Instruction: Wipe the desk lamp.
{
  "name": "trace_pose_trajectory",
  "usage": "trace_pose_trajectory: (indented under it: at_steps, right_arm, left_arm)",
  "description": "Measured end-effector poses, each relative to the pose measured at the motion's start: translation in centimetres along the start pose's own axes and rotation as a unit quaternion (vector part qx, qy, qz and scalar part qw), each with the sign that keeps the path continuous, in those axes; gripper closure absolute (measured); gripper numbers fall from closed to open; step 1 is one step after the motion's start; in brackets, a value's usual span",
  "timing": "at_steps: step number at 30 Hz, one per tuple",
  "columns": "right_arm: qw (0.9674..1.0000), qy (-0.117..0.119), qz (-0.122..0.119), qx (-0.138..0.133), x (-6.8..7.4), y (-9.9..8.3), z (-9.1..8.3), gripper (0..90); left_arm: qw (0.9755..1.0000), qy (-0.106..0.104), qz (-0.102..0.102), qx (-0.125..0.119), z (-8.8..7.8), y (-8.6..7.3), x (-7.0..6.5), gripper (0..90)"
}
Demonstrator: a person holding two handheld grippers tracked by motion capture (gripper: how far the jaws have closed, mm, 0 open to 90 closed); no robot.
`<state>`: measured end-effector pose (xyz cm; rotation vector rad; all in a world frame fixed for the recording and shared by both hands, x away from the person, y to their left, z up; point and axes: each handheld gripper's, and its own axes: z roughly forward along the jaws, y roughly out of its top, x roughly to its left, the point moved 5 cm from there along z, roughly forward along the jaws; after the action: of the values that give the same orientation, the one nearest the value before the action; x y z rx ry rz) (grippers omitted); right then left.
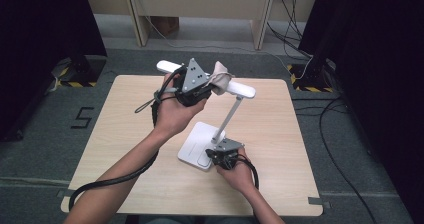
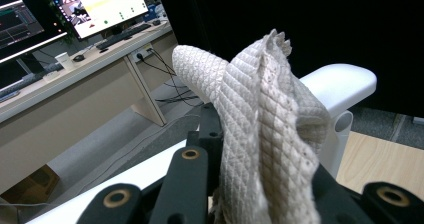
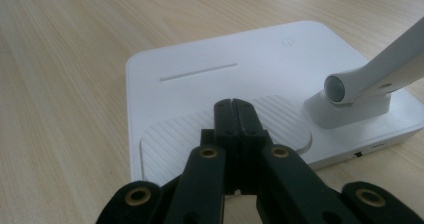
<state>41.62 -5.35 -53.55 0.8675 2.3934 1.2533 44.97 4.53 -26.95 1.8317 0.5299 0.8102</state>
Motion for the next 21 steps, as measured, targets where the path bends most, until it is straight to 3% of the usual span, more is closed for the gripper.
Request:
trace_pose_trajectory:
  at_steps: [21]
  right_arm:
    - [1.0, 0.0, 0.0, -0.001, -0.03, -0.02, -0.01, 90.0]
  left_arm:
    - [0.9999, -0.01, 0.008, -0.009, 0.73, 0.42, -0.94, 80.8]
